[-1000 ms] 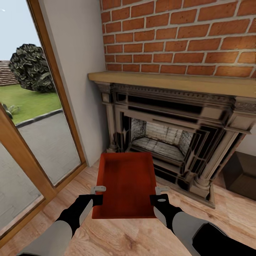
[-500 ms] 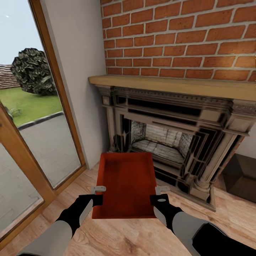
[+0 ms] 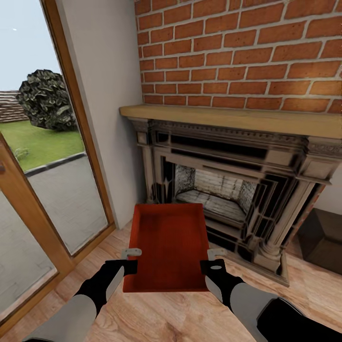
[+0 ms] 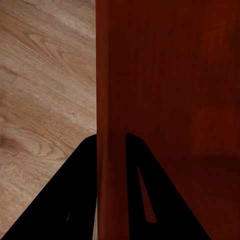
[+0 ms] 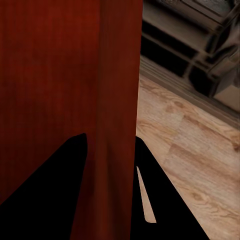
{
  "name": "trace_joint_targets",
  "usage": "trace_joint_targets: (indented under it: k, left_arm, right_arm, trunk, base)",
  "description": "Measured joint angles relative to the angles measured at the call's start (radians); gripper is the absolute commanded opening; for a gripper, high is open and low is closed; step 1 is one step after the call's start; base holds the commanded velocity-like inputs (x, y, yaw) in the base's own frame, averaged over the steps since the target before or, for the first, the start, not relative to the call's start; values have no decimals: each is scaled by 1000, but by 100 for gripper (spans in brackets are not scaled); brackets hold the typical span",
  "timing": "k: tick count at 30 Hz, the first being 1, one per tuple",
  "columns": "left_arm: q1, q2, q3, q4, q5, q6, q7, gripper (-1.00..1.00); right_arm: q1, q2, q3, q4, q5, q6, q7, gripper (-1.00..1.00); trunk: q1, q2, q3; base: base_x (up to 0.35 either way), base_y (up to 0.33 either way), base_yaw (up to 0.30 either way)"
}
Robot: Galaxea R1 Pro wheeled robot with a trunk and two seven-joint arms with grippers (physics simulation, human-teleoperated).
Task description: Move the two storage containers from the living room to the garage. In the garage, place one container on the floor and stack the other container on top of it (either order is fine).
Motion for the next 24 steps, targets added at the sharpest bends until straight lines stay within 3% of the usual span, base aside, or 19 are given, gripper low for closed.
trace_joint_targets:
  k: [24]
  left_arm:
    - [0, 0, -1, 0, 2, -1, 1, -100]
  right_arm:
    - [0, 0, 0, 0, 1, 0, 0, -100]
  trunk:
    - [0, 0, 38]
  base:
    - [0, 0, 0]
